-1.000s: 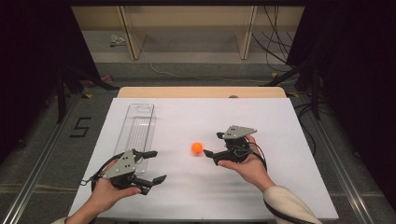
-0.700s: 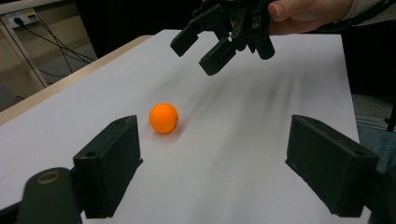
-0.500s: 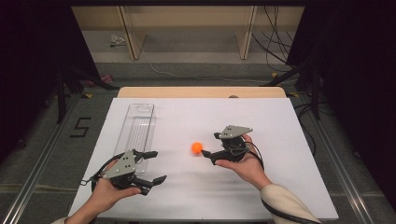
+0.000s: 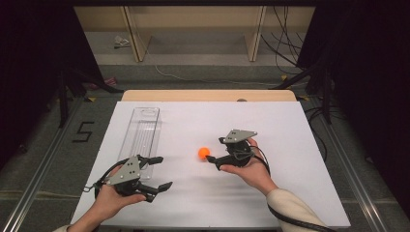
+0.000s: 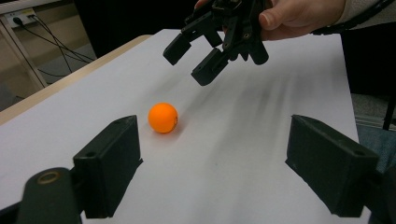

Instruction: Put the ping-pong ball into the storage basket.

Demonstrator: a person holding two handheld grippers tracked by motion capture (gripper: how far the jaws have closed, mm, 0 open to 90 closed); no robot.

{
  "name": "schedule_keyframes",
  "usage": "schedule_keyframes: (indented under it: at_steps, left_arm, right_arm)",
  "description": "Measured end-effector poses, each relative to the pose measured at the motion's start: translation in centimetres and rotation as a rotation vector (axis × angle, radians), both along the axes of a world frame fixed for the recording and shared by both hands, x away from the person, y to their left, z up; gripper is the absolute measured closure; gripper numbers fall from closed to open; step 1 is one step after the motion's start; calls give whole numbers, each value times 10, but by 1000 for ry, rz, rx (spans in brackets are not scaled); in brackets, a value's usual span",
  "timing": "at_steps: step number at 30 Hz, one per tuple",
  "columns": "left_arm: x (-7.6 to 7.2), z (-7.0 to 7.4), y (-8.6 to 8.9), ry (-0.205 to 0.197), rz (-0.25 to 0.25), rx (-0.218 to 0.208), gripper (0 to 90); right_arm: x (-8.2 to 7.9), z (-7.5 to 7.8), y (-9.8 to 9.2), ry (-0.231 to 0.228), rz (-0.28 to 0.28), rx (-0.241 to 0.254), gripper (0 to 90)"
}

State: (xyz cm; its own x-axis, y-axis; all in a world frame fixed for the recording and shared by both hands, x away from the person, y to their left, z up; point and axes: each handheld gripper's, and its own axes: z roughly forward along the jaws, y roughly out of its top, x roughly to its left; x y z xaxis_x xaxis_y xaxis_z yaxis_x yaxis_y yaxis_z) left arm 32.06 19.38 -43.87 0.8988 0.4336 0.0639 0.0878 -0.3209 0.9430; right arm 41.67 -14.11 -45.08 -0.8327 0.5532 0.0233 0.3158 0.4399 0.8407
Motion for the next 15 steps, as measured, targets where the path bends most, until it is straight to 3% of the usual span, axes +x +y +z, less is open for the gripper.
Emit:
schedule_keyframes:
  at_steps: [15]
  left_arm:
    - [0, 0, 0, 0, -2, 1, 170]
  right_arm:
    - [6, -4, 8, 9, 11, -12, 162]
